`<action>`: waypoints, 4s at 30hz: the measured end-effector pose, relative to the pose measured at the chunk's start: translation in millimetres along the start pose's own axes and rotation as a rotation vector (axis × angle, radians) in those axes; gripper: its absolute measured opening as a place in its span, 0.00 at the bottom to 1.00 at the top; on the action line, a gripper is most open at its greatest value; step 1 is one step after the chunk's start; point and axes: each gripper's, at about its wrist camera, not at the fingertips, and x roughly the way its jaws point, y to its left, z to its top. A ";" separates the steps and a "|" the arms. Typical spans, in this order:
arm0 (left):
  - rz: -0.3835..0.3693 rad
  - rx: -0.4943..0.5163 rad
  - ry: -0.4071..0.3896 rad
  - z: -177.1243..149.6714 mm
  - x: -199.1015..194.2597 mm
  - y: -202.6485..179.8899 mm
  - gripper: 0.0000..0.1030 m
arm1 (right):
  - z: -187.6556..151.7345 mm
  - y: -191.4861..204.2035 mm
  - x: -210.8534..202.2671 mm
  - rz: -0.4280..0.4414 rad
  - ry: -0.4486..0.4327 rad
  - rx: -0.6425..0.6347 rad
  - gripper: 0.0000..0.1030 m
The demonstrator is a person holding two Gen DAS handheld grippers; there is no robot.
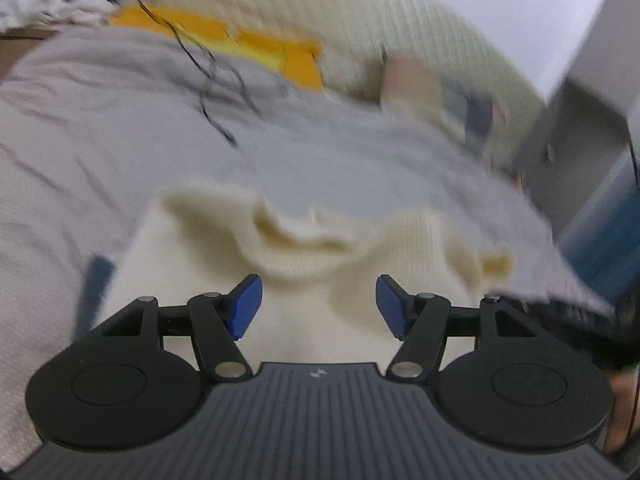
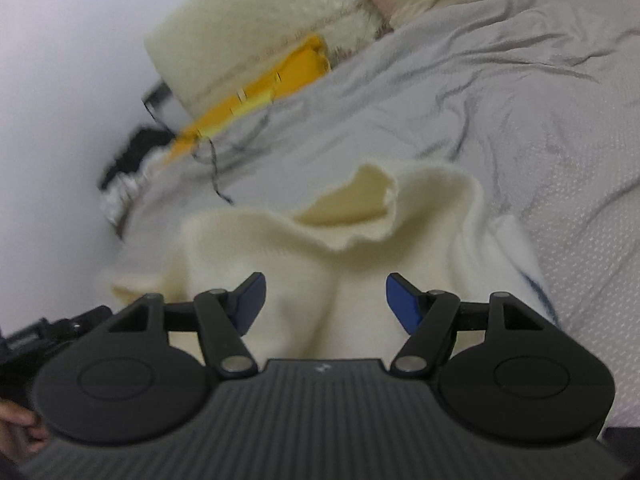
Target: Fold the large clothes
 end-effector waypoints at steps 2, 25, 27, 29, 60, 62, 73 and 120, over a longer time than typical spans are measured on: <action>0.046 0.015 0.048 -3.4 18.2 -1.4 0.66 | -2.7 1.0 17.6 -0.043 0.043 -0.032 0.63; 0.205 -0.151 -0.116 10.1 56.8 40.8 0.61 | 14.0 -21.2 59.4 -0.280 -0.097 -0.127 0.52; 0.195 -0.143 -0.126 10.0 49.0 34.5 0.61 | 12.8 -15.6 49.1 -0.269 -0.108 -0.127 0.52; 0.178 -0.128 -0.144 7.0 36.8 25.8 0.61 | 9.7 -9.2 35.0 -0.247 -0.119 -0.113 0.52; 0.237 0.178 0.082 -73.6 35.7 -58.9 0.62 | -59.3 39.6 30.5 -0.232 0.024 -0.327 0.53; 0.231 0.160 0.085 -73.0 37.4 -55.3 0.62 | -57.7 38.1 34.9 -0.230 0.022 -0.324 0.53; 0.216 0.129 0.021 -76.6 -13.9 -69.0 0.63 | -58.2 36.0 4.6 -0.204 0.014 -0.230 0.52; -0.290 -0.861 -0.092 -124.7 -94.8 43.6 0.83 | -98.7 -42.0 -83.0 0.241 -0.154 0.717 0.87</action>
